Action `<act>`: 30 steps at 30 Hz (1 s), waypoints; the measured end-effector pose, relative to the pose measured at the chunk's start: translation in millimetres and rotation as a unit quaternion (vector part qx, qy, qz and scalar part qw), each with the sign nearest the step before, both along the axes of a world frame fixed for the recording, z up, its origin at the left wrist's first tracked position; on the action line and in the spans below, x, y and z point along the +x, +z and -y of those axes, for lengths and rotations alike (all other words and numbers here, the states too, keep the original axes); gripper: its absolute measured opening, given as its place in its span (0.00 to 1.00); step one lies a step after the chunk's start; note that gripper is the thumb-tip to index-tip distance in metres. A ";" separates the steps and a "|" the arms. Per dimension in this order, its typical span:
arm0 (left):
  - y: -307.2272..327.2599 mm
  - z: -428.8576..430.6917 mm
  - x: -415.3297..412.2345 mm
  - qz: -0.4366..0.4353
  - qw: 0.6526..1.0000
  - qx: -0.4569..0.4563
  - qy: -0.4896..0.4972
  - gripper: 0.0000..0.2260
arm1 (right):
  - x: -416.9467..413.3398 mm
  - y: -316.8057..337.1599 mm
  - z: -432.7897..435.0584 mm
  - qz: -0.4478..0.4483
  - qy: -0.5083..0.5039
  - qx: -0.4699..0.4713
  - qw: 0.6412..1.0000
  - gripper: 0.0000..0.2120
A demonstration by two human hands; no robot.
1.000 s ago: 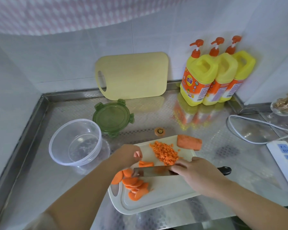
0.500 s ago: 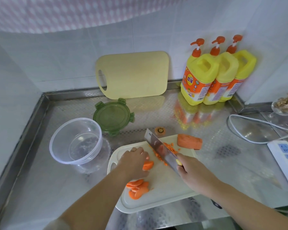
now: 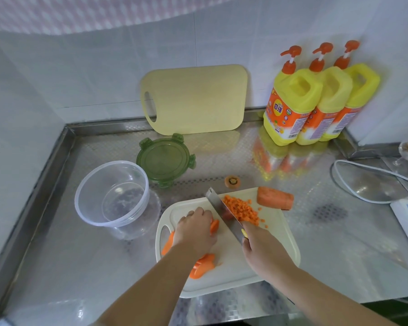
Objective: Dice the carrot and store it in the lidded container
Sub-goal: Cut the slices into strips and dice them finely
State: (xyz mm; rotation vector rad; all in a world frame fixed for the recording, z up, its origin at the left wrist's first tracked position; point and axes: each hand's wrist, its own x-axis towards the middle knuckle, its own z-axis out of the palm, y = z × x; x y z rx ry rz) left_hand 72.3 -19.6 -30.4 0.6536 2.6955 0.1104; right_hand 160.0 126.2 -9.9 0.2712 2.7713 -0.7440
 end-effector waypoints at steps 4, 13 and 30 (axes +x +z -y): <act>-1.2 2.2 0.5 0.007 1.000 0.018 0.017 0.18 | 2.4 1.7 3.8 0.012 0.025 0.022 0.999 0.07; 3.4 16.8 -4.5 0.036 0.997 0.057 0.032 0.16 | 4.7 1.8 2.3 0.005 0.022 0.026 0.999 0.10; 1.6 13.0 -11.5 0.064 0.991 0.083 0.082 0.13 | 4.2 6.7 2.4 0.022 0.015 0.021 0.999 0.09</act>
